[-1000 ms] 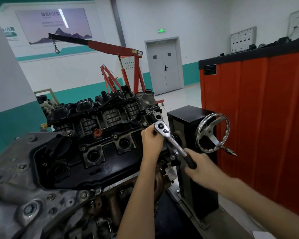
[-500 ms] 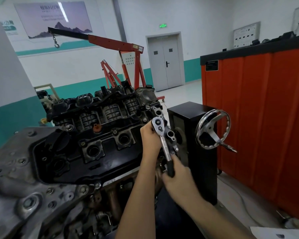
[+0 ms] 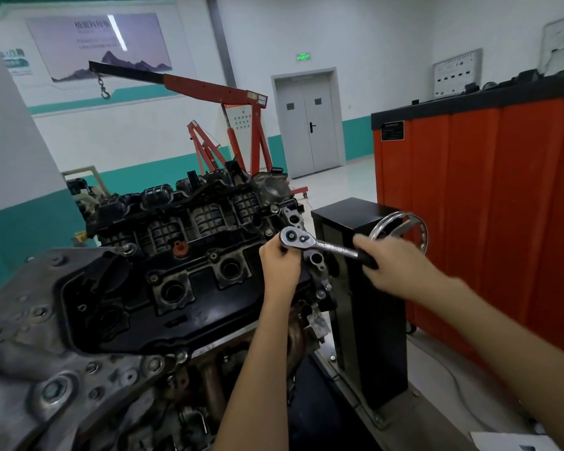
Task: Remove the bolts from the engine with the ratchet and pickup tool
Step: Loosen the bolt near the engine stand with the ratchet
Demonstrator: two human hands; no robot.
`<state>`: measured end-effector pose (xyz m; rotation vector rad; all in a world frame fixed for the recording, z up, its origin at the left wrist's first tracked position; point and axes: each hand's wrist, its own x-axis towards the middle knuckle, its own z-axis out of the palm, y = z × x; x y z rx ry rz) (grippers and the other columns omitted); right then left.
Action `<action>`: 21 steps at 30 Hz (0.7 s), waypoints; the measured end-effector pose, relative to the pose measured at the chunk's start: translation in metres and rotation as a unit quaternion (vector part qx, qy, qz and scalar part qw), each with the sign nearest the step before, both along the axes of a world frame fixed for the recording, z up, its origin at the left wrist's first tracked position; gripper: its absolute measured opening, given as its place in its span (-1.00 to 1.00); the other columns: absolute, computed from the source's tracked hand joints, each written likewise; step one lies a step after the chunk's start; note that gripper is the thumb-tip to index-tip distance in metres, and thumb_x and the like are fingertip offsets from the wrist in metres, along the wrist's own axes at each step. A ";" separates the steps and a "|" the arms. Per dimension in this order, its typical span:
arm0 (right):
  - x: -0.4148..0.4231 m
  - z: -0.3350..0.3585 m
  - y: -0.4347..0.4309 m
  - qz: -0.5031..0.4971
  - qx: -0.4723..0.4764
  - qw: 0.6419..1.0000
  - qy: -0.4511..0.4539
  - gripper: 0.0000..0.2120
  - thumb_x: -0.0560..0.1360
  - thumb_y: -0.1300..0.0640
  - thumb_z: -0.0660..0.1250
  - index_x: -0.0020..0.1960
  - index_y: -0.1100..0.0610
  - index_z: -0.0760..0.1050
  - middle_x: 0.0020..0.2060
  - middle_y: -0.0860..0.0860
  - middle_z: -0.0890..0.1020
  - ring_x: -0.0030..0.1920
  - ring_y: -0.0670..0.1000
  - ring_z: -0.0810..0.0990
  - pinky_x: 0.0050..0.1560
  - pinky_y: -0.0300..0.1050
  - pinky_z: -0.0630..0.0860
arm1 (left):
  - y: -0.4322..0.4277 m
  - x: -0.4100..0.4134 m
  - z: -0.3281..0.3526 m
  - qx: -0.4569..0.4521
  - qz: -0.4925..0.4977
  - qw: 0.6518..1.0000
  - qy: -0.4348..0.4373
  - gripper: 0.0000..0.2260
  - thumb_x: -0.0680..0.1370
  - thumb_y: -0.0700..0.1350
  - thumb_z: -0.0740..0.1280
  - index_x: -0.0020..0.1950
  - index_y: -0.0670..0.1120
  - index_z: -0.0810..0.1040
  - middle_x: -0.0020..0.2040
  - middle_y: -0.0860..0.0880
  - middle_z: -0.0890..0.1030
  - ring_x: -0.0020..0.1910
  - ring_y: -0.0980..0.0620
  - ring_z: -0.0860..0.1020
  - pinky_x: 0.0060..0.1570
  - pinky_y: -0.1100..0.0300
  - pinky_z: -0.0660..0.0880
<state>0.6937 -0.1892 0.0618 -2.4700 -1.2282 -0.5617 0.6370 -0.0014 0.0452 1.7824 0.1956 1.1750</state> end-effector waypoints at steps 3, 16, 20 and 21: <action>-0.053 -0.051 0.014 0.039 0.162 0.951 0.262 -0.77 0.47 0.25 0.32 -0.13 0.01 0.31 -0.41 -0.04 0.45 -0.51 -0.14 0.42 -0.51 -0.32 0.31 | 0.001 0.001 -0.002 -0.006 -0.028 1.000 0.002 -0.51 0.47 -0.40 0.25 -0.53 0.07 0.34 -0.56 0.17 0.37 -0.51 0.25 0.28 -0.45 0.42 0.23; -0.008 -0.018 -0.006 0.070 0.034 0.984 0.163 -0.79 0.48 0.25 0.31 0.05 0.03 0.42 -0.36 -0.04 0.48 -0.42 -0.09 0.47 -0.42 -0.25 0.39 | 0.001 -0.002 0.003 0.041 -0.035 0.999 0.008 -0.75 0.44 -0.33 0.25 -0.44 -0.19 0.37 -0.47 0.03 0.36 -0.44 0.21 0.25 -0.42 0.36 0.23; 0.016 0.018 -0.002 0.017 -0.041 0.997 -0.059 -0.84 0.49 0.16 0.28 0.02 0.05 0.34 -0.39 -0.10 0.37 -0.35 0.03 0.46 -0.34 -0.13 0.32 | -0.001 -0.002 0.003 -0.008 -0.017 1.000 -0.009 -0.73 0.48 -0.40 0.24 -0.38 -0.14 0.52 -0.41 0.02 0.47 -0.38 0.17 0.35 -0.38 0.35 0.28; 0.010 0.009 -0.001 0.012 -0.015 0.999 -0.045 -0.84 0.48 0.16 0.29 0.01 0.06 0.34 -0.40 -0.11 0.36 -0.35 0.04 0.46 -0.34 -0.13 0.33 | -0.001 -0.003 0.002 -0.016 -0.017 1.000 -0.013 -0.62 0.47 -0.41 0.24 -0.43 0.00 0.49 -0.45 0.13 0.45 -0.42 0.22 0.33 -0.40 0.40 0.27</action>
